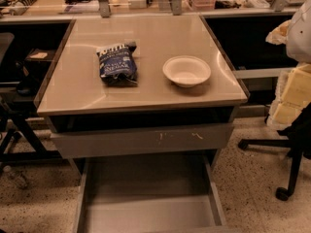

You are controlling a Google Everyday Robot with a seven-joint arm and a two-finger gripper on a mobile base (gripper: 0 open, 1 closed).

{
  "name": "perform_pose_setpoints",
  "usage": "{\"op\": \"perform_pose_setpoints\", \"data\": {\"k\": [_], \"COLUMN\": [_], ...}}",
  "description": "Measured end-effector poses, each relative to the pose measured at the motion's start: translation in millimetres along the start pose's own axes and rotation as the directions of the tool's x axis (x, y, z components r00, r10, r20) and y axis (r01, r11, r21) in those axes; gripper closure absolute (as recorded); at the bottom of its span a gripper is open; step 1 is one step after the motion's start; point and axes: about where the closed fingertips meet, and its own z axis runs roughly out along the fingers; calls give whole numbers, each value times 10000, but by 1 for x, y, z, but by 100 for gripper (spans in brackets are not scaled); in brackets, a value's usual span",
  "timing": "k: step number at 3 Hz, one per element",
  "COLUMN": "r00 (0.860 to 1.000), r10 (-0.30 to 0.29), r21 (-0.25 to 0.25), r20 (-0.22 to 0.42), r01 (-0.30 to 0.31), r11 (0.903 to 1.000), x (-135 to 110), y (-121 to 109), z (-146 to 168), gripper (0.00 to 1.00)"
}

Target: Place blue chip bag into middle drawer

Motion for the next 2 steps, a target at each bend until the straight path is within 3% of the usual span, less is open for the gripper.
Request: {"op": "perform_pose_setpoints", "data": {"k": [1, 2], "r00": [10000, 9975], "r10": [-53, -695], "r21": [73, 286], "r20": [44, 109], "r01": [53, 692], "r11": [10000, 9972], "x": [-5, -50], "y": [-1, -4], "z": [-1, 7], "gripper": [0, 0]}}
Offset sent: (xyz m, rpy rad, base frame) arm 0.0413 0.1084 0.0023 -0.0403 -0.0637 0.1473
